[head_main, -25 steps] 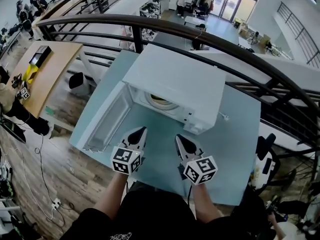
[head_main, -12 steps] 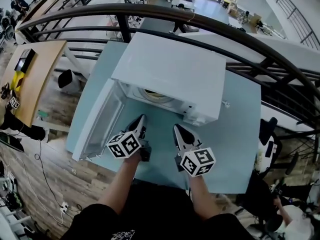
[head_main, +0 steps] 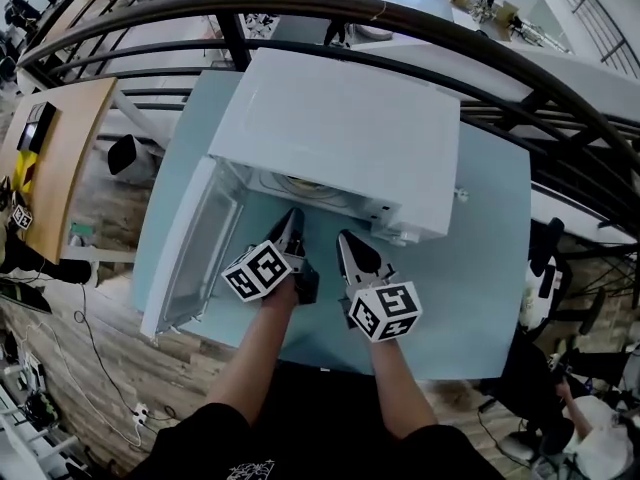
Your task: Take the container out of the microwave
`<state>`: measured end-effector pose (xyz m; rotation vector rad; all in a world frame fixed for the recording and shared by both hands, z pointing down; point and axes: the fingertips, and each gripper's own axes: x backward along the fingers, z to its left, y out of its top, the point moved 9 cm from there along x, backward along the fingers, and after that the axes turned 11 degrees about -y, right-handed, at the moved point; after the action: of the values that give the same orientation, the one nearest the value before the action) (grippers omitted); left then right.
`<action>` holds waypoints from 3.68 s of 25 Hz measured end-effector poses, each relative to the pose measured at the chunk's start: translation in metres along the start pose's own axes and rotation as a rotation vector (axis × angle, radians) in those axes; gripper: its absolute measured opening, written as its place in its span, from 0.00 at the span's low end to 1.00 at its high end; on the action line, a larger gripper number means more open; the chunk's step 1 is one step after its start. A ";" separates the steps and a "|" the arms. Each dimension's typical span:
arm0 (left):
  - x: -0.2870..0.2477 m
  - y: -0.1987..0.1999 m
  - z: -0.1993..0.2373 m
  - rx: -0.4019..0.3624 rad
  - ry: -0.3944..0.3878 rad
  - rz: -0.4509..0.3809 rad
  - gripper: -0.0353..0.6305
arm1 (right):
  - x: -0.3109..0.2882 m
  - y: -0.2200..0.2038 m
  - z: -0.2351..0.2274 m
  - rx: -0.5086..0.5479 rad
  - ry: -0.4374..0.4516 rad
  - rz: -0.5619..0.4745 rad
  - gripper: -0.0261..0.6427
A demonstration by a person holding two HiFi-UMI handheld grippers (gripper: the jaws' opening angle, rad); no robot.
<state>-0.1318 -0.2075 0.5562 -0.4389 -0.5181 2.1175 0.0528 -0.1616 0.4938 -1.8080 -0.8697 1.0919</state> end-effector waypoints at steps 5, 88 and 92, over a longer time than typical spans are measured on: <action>-0.019 0.001 0.018 0.113 0.006 -0.057 0.06 | -0.011 -0.005 -0.006 -0.003 -0.014 0.010 0.05; -0.067 0.010 0.047 0.464 0.193 -0.318 0.09 | -0.013 -0.018 -0.047 -0.064 -0.031 0.031 0.05; -0.059 0.011 0.044 0.457 0.194 -0.322 0.09 | -0.010 -0.017 -0.043 -0.059 -0.020 0.029 0.05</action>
<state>-0.1283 -0.2713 0.5953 -0.2717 0.0152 1.7856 0.0860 -0.1759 0.5241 -1.8664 -0.8985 1.1153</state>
